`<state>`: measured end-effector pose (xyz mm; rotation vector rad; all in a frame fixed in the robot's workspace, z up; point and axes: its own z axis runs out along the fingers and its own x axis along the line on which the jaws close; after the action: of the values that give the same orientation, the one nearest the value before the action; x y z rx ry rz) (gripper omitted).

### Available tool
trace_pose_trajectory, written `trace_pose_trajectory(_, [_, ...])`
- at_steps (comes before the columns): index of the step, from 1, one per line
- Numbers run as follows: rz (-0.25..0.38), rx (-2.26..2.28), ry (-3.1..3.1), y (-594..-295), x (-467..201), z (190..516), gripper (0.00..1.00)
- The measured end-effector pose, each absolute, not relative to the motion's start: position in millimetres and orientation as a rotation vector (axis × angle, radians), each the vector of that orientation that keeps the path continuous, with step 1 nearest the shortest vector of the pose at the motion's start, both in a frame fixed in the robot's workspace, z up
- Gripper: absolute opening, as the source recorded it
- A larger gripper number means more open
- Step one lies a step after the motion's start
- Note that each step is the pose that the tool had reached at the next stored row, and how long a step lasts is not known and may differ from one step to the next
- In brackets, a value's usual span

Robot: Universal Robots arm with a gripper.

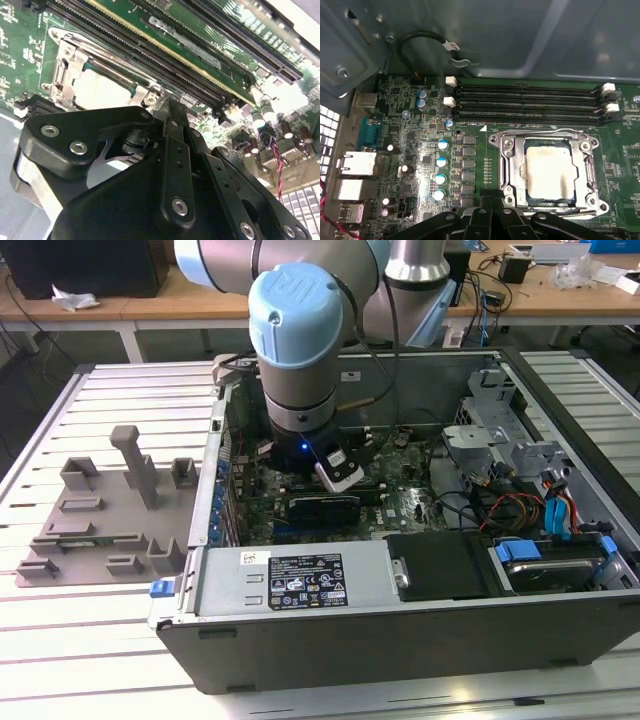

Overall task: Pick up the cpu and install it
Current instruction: 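Install the second cpu locking lever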

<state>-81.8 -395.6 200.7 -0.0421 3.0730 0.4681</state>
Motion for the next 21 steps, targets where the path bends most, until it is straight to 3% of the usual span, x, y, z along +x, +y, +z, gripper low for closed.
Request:
trace_pose_trajectory(5, [0.44, -0.042, 3.077, -395.1, -81.6, 222.7, 0.11])
trace_pose_trajectory(9, [0.342, -0.043, 3.093, -394.9, -75.9, 226.5, 0.11])
trace_pose_trajectory(21, [0.322, -0.042, 3.1, -376.1, -31.4, 227.0, 0.11])
